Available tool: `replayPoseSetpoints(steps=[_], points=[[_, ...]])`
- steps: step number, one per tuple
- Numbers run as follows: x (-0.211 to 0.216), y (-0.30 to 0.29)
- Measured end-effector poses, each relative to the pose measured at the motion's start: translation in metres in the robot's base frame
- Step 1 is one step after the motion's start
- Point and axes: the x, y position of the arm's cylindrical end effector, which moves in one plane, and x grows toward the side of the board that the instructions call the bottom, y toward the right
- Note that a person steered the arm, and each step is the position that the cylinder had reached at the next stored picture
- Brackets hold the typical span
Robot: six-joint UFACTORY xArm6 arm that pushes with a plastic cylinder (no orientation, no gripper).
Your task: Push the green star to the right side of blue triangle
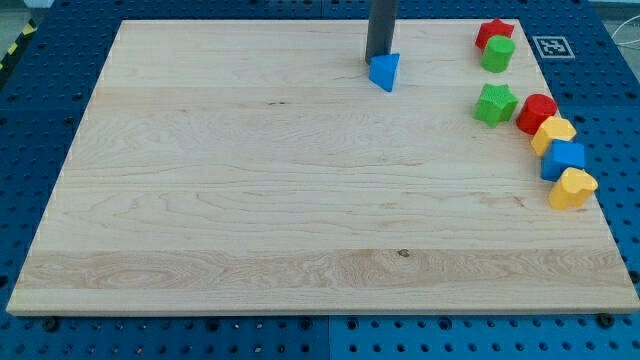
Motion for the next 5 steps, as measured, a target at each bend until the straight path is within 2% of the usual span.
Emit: replayPoseSetpoints(steps=[1, 2, 3, 5], points=[[0.028, 0.0], [0.028, 0.0], [0.005, 0.01], [-0.007, 0.094]])
